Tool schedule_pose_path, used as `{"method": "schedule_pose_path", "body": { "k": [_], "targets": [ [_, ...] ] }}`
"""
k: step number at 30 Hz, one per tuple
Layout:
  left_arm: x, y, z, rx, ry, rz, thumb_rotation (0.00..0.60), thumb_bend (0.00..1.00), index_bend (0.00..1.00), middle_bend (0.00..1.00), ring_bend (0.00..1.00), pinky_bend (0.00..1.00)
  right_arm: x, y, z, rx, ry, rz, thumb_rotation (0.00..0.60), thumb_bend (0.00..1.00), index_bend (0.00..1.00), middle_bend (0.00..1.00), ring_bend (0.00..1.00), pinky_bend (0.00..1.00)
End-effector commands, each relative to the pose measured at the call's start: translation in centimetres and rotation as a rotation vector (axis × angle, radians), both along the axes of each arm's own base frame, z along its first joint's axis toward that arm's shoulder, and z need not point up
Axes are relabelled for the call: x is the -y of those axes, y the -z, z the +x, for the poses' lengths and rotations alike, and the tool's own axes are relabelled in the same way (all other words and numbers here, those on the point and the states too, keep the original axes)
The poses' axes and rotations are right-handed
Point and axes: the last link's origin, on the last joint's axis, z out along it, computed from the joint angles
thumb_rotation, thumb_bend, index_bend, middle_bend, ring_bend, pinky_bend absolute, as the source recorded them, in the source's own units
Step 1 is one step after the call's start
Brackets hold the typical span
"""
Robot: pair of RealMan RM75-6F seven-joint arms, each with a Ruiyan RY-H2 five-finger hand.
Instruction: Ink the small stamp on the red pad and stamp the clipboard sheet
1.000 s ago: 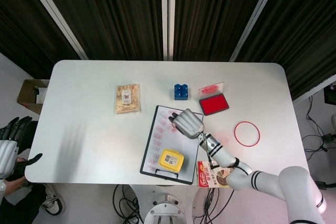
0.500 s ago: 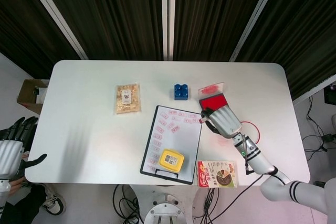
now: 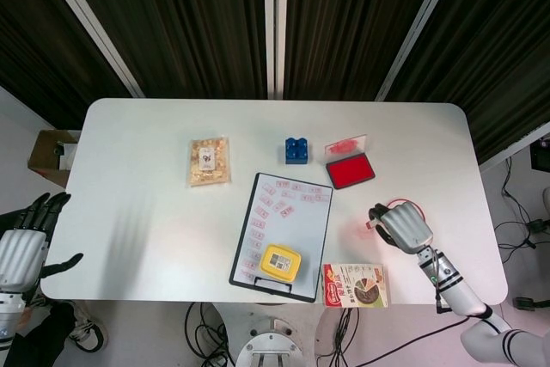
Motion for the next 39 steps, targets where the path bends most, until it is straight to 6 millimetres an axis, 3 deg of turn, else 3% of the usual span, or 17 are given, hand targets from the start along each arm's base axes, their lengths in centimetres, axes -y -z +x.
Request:
{"method": "schedule_pose_path", "body": {
  "k": [1,16,21,27,39],
  "targets": [
    [0.0,0.0,0.1,0.002,0.002,0.001,0.6,0.0,0.07,0.08,0.05,0.16,-0.2,0.7,-0.5,-0.007,0.02,0.01,0.6,0.44,1.0,0.84,0.86,1.0],
    [0.0,0.0,0.0,0.002,0.001,0.002,0.6,0.0,0.07,0.08,0.05,0.16,-0.4,2.5,0.3,0.004,-0.011,0.025,0.6,0.41,0.91,0.78,0.85,1.0],
    [0.0,0.0,0.0,0.004,0.002,0.003,0.6,0.0,0.07,0.08,0.05,0.16,-0.5,2.8,0.0,-0.027,-0.008,0.042,0.6,0.29,0.7,0.67,0.83,1.0],
    [0.0,0.1,-0.2,0.007,-0.004,-0.003,0.6,0.0,0.07,0.08,0.05,0.16,-0.6,2.7,0.1,-0.022,-0.013,0.048,0.6,0.23,0.51,0.5,0.82,1.0],
    [0.1,0.0,-0.3,0.006,-0.003,0.0,0.6,0.0,0.07,0.08,0.05,0.16,-0.8,2.8,0.1,-0.033,-0.011,0.068,0.6,0.21,0.31,0.32,0.81,0.97]
  ]
}}
